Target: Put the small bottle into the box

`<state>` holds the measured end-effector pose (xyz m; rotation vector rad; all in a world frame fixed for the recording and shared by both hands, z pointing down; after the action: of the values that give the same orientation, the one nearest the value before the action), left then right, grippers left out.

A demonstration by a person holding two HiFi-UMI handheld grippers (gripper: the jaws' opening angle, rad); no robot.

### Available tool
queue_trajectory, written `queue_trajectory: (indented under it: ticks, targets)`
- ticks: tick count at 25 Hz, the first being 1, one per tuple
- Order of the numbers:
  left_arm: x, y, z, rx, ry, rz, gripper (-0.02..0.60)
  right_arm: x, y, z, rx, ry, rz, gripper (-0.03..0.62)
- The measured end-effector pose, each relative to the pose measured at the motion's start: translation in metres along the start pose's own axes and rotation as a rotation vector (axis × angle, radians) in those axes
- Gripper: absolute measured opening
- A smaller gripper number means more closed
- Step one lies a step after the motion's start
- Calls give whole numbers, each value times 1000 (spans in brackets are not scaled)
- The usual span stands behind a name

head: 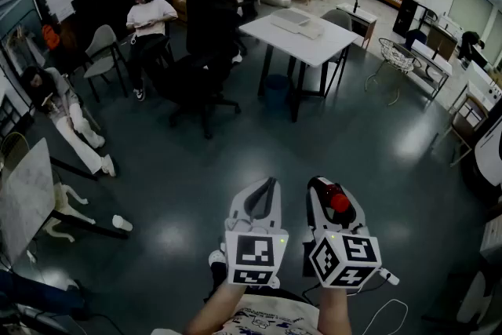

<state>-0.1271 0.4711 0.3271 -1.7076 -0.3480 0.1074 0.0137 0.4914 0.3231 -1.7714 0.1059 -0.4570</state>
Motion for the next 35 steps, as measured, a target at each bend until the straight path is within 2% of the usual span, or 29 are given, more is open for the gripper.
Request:
queue_trajectory:
  ticks: [25, 35]
  targets:
    - [18, -8, -6, -28, -2, -1, 20, 19, -8, 3, -25, 23, -35, 229]
    - [20, -5, -47, -37, -34, -2, 20, 41, -4, -26, -37, 8, -48, 229]
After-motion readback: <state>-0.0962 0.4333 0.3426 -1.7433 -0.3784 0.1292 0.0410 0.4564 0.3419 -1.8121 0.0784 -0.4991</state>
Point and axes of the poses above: the fingertips, and each gripper's own axes: z backward along the fingers, x to its right, y out of its top, the point moved 6 cm from there along z, backward along the fingers, and after that the axes turned 10 degrees about y, right-handed, at the moved point
